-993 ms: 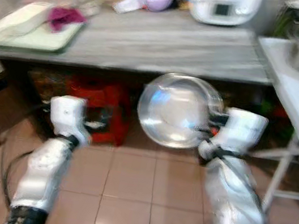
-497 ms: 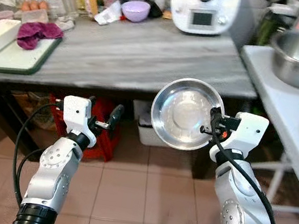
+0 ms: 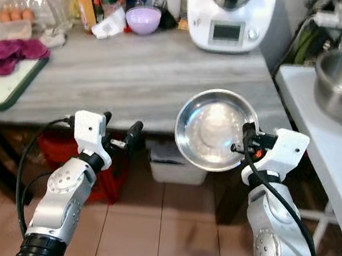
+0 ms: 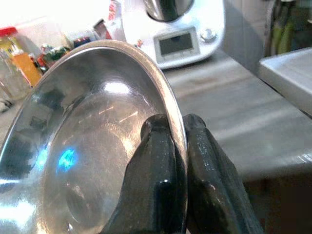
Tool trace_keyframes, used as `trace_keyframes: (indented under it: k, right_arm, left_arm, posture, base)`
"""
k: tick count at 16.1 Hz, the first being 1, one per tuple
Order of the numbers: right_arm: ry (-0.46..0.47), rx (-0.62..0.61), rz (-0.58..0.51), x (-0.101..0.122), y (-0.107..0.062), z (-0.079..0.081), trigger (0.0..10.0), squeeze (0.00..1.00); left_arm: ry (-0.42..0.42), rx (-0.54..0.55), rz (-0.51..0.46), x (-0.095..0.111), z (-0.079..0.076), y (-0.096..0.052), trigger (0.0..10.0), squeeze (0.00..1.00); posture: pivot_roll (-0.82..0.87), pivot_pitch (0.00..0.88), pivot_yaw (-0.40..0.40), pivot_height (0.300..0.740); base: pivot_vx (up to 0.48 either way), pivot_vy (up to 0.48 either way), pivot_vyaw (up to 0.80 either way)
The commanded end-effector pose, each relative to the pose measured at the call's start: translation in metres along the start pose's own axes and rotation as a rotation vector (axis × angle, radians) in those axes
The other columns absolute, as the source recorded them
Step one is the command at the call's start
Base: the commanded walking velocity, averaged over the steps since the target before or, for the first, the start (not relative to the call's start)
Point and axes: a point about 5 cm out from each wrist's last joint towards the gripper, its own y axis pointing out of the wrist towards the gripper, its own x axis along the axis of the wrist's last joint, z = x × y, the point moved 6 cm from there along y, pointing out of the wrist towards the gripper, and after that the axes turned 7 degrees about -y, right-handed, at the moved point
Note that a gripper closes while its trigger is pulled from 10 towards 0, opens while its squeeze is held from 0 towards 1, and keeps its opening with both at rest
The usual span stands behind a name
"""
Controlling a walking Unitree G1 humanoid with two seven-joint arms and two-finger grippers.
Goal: Setting the table
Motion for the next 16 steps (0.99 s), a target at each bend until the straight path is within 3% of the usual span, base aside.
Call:
trace_keyframes:
  k: [1, 3, 8, 14, 16]
  right_arm:
    - [0.007, 0.029, -0.026, 0.007, 0.001, 0.010, 10.0, 0.00]
    - [0.010, 0.026, -0.031, 0.008, 0.001, 0.009, 10.0, 0.00]
    - [0.017, 0.019, -0.032, 0.009, 0.002, 0.007, 10.0, 0.00]
    - [0.013, 0.022, -0.026, 0.008, 0.002, 0.006, 10.0, 0.00]
    - [0.013, 0.020, -0.025, 0.007, 0.002, 0.005, 10.0, 0.00]
  left_arm:
    - [0.019, 0.034, -0.001, 0.004, 0.012, -0.003, 10.0, 0.00]
    - [0.020, 0.034, 0.001, 0.004, 0.012, -0.003, 10.0, 0.00]
    - [0.016, 0.031, 0.006, 0.003, 0.011, -0.003, 10.0, 0.00]
    - [0.081, 0.050, -0.006, 0.007, 0.015, -0.011, 10.0, 0.00]
    - [0.137, 0.046, -0.019, 0.012, 0.016, -0.021, 10.0, 0.00]
  posture:
    - [-0.14, 0.091, 0.093, 0.740]
    - [-0.15, 0.093, 0.095, 0.740]
    - [-0.14, 0.095, 0.092, 0.740]
    - [-0.14, 0.100, 0.088, 0.740]
    - [-0.14, 0.101, 0.091, 0.740]
  base:
    - [0.472, 0.000, 0.00]
    - [0.409, 0.000, 0.79]
    - [0.447, 0.000, 0.00]
    - [0.000, 0.000, 0.00]
    - [0.000, 0.000, 0.00]
